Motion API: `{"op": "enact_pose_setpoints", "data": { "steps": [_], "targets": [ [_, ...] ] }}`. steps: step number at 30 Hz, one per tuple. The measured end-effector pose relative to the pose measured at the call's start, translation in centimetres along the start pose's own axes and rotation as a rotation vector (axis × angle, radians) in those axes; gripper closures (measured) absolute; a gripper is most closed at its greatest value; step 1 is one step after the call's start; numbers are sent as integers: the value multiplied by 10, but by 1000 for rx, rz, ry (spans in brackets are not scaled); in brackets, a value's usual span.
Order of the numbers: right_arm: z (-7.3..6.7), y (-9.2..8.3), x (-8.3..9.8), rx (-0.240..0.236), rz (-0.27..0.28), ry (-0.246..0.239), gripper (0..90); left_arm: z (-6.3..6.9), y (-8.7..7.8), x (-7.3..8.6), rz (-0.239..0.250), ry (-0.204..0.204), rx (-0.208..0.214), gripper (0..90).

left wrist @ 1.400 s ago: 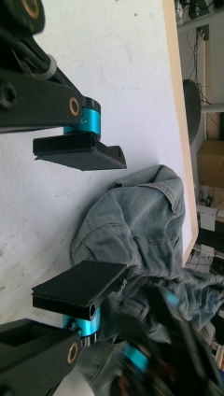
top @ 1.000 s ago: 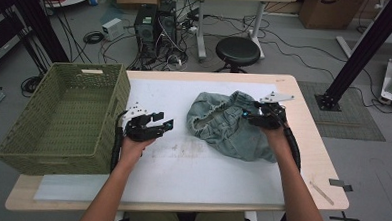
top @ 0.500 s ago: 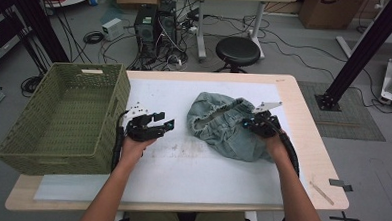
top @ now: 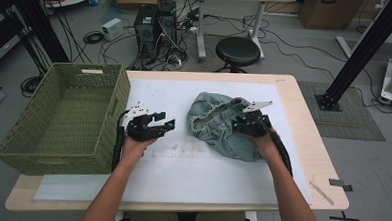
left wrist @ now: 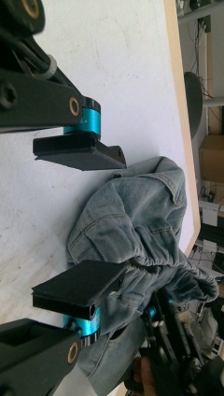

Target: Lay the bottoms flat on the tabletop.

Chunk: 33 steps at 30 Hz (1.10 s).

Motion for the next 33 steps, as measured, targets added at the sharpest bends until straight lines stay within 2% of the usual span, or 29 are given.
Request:
{"op": "enact_pose_setpoints", "data": {
  "steps": [1,3,7,9,11,13,16,20,27,29,31,32,33],
  "targets": [
    [0,2,1,9,-14,-14,815,0,0,0,0,0,-2,431],
    [0,2,0,35,-16,-37,877,0,0,0,1,-1,-2,431],
    [-5,-3,-1,-4,-1,-49,889,-2,0,-1,1,-2,-5,432],
    [-8,-8,-3,-40,15,-55,893,-3,0,-1,3,-3,-7,432],
    [-16,-12,-5,-88,35,-82,894,-3,-1,-1,5,-4,-8,432],
    [-30,-15,-8,-163,59,-117,894,-3,-2,-2,8,-4,-10,432],
    [-54,-16,-13,-256,67,-188,895,-4,-3,-3,11,-6,-11,431],
    [-86,-5,-17,-365,41,-258,895,-3,-4,-4,12,-6,-10,431],
    [-124,9,-18,-520,11,-333,895,-1,-5,-4,15,-18,3,421],
    [-131,10,-17,-537,3,-349,893,-1,-5,-4,17,-22,7,417],
    [-133,10,-19,-525,8,-343,865,0,-5,-4,17,-20,7,416],
    [-130,8,-21,-526,25,-318,815,0,-5,-4,16,-18,8,416],
    [-127,4,-25,-529,55,-284,715,0,-6,-4,17,-19,9,415]
  ]
}}
Point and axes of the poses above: each handheld gripper's, and its own axes: y roughly forward along the jaws, x roughly out of its underside, z roughly to its right, the point moved 6 cm from there along y, roughly forward along the jaws
